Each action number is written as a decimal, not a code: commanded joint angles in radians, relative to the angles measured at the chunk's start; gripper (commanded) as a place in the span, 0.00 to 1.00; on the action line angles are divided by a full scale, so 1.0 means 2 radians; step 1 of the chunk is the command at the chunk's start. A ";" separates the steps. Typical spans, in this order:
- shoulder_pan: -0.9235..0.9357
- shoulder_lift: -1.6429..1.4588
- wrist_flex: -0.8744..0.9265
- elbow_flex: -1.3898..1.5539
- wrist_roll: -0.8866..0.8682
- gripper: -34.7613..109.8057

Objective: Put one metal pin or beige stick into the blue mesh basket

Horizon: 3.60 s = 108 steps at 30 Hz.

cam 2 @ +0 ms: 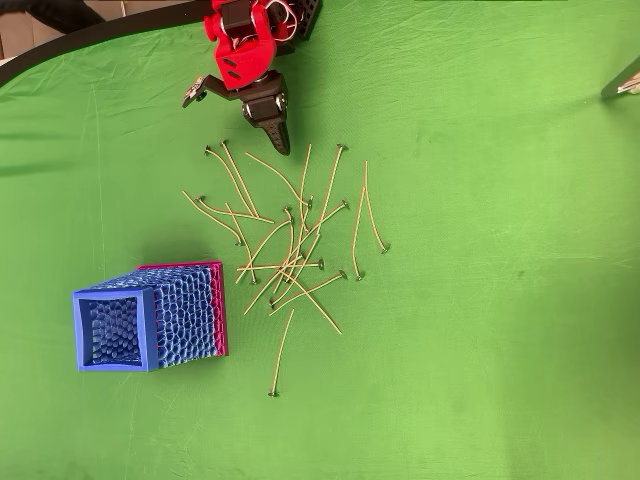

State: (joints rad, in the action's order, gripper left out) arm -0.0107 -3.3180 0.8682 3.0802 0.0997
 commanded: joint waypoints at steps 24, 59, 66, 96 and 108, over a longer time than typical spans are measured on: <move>0.002 -0.004 0.001 0.002 -0.001 0.25; 0.003 -0.004 0.003 0.002 -0.002 0.25; 0.003 -0.004 0.003 0.002 -0.002 0.25; 0.014 -0.004 0.079 -0.107 0.003 0.24; -0.015 0.079 0.107 -0.222 0.005 0.24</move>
State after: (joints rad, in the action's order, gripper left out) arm -0.0261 -3.2152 1.0753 2.7213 0.1012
